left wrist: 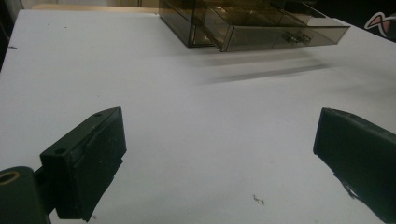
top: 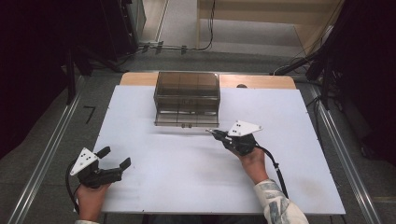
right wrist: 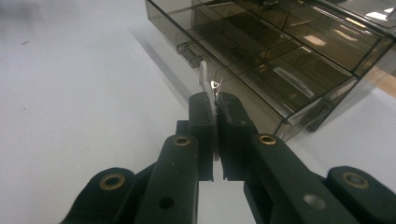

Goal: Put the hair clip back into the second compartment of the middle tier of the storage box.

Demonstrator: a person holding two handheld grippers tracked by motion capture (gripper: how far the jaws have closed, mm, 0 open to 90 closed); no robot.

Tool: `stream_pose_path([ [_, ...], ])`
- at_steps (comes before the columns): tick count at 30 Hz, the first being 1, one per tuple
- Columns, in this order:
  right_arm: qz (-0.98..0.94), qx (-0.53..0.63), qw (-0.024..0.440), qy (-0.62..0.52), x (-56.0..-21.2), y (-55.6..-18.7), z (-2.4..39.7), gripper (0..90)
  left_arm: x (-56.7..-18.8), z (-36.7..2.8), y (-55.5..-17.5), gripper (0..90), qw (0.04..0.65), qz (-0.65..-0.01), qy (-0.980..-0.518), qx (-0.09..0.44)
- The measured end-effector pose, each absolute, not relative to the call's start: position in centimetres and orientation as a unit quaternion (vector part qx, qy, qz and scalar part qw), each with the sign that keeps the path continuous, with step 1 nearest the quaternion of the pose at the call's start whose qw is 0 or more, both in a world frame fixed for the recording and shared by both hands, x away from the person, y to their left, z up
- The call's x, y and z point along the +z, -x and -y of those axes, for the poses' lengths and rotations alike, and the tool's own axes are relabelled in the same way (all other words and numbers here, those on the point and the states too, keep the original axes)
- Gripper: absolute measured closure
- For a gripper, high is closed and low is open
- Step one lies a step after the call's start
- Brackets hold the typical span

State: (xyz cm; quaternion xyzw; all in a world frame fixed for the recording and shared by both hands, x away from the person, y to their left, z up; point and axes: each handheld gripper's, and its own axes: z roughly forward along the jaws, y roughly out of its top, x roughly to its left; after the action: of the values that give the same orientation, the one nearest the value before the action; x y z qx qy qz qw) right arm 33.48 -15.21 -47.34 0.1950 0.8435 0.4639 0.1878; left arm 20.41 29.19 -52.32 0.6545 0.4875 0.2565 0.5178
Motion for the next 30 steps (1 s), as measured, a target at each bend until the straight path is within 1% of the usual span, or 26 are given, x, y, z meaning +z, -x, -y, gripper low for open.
stream_pose_path([
  [18, -0.838, 0.468, 0.203, -0.197, -46.0, -36.5, 10.6, 83.5, -52.3, -29.2, -20.4, 2.7, 0.52, -0.487, -0.653, 0.256],
  [30, -0.84, 0.456, 0.206, -0.207, -46.6, -38.6, 7.9, 83.5, -52.3, -29.2, -20.4, 2.7, 0.521, -0.486, -0.654, 0.256],
])
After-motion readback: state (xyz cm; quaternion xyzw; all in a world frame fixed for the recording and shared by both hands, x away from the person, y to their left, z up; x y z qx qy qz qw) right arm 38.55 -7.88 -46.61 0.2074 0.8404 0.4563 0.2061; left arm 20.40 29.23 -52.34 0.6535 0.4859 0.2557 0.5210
